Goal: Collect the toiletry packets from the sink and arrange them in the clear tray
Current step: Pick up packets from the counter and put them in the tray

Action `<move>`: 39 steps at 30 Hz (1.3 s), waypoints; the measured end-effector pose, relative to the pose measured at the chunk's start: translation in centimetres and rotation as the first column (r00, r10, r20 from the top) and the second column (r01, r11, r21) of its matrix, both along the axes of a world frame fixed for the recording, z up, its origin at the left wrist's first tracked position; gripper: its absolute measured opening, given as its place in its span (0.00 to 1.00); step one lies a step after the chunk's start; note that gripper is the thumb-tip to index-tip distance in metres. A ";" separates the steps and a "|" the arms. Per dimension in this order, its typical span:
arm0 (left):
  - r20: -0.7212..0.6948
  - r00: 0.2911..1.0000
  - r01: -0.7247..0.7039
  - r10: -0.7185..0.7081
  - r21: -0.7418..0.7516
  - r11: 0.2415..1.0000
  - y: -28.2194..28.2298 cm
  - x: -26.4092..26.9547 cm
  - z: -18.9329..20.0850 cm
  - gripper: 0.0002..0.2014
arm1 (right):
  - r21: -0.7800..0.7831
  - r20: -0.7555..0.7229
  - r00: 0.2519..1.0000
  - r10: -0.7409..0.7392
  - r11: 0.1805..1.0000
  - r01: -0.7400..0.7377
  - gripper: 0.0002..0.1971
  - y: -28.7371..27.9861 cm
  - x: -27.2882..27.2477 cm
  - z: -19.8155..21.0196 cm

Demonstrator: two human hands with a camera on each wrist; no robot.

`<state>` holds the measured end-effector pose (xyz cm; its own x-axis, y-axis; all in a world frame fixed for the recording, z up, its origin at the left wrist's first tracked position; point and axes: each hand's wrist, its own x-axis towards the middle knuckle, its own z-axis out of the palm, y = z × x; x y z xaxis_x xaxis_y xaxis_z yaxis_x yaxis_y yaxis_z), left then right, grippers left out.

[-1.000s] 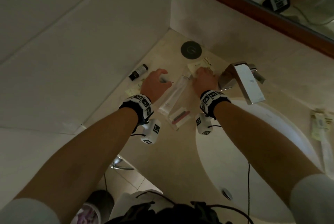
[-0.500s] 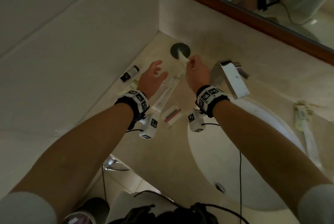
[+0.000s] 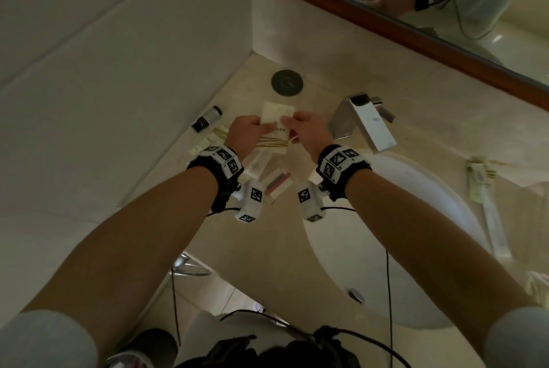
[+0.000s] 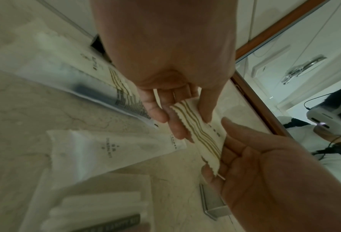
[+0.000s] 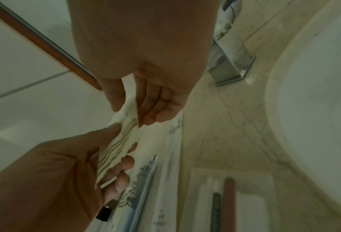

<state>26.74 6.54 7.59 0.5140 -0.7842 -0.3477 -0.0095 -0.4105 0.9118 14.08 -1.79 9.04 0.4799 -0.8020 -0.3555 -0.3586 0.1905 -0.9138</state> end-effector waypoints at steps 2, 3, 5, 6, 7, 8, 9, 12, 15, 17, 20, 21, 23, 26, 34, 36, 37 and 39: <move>0.006 1.000 -0.012 0.012 0.001 1.000 0.4 0.0 -0.1 0.16 | 0.057 0.003 1.000 0.018 0.998 -0.018 0.07 0.6 0.0 -0.1; 0.015 1.000 -0.014 0.014 0.007 1.000 0.6 -0.1 0.1 0.18 | 0.081 0.003 1.000 0.020 0.996 -0.020 0.08 0.8 0.0 -0.3; 0.029 1.000 -0.005 0.005 0.004 1.000 1.0 -0.2 0.1 0.16 | 0.101 -0.006 1.000 0.011 0.995 -0.010 0.11 1.1 0.1 -0.5; 0.035 0.999 -0.005 0.006 -0.007 1.000 1.2 -0.2 0.0 0.13 | 0.100 -0.008 1.000 -0.001 0.995 0.002 0.12 1.2 0.2 -0.5; 0.057 0.998 -0.005 0.005 -0.008 1.000 1.4 -0.2 0.1 0.12 | 0.100 -0.006 1.000 -0.020 0.995 0.020 0.12 1.2 0.3 -0.6; 0.111 0.994 -0.003 0.003 -0.001 1.000 1.7 0.0 0.0 0.10 | 0.103 -0.004 0.999 -0.040 0.994 0.040 0.11 1.2 0.4 -0.6; 0.205 0.979 -0.003 -0.004 0.034 0.999 2.0 0.4 0.0 0.08 | 0.106 -0.007 0.998 -0.054 0.993 0.055 0.11 1.1 0.4 -0.6; 0.508 0.860 -0.055 -0.054 0.199 0.978 3.0 2.5 -0.2 0.12 | 0.072 -0.052 0.998 -0.045 0.996 0.049 0.12 1.0 0.1 -0.9; 0.599 0.769 -0.028 -0.224 0.382 0.924 3.3 4.1 -0.3 0.16 | 0.025 -0.119 0.993 -0.018 0.999 0.022 0.13 0.9 -0.1 -1.5; 0.577 0.764 -0.021 -0.289 0.470 0.882 3.3 4.5 -0.5 0.18 | 0.011 -0.152 0.988 -0.009 1.000 0.010 0.14 0.9 -0.1 -1.7; 0.532 0.757 0.039 -0.380 0.544 0.838 3.6 4.6 -1.2 0.17 | 0.008 -0.172 0.985 0.008 1.000 -0.007 0.15 1.1 -0.2 -1.5; 0.534 0.756 0.038 -0.380 0.543 0.839 3.9 4.5 -1.2 0.17 | 0.013 -0.170 0.985 0.011 1.000 -0.009 0.15 1.1 -0.2 -1.4; 0.549 0.739 0.035 -0.390 0.547 0.836 4.1 4.4 -1.5 0.17 | 0.023 -0.156 0.988 0.016 1.000 -0.013 0.14 1.1 -0.3 -1.2; 0.572 0.722 0.017 -0.390 0.548 0.836 4.1 4.3 -1.7 0.16 | 0.030 -0.144 0.989 0.029 0.999 -0.025 0.14 1.1 -0.4 -1.3; 0.610 0.677 -0.016 -0.411 0.571 0.821 3.9 4.2 -1.3 0.14 | 0.029 -0.162 0.986 0.046 0.999 -0.042 0.14 1.1 -0.6 -1.5; 0.615 0.672 -0.025 -0.413 0.577 0.817 4.1 4.3 -1.3 0.13 | 0.026 -0.172 0.983 0.057 0.998 -0.054 0.14 1.1 -0.6 -1.5; 0.620 0.663 -0.028 -0.420 0.581 0.813 4.2 4.3 -1.3 0.13 | 0.017 -0.184 0.981 0.062 0.998 -0.060 0.14 1.2 -0.5 -1.5; 0.635 0.637 -0.036 -0.437 0.591 0.806 4.3 4.4 -1.2 0.13 | 0.001 -0.193 0.979 0.069 0.998 -0.070 0.14 1.3 -0.5 -1.5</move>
<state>31.17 10.87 6.36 0.6235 -0.7174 -0.3106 -0.6930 -0.6911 0.2051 13.56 -0.47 7.54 0.4577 -0.7711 -0.4426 -0.5402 0.1542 -0.8273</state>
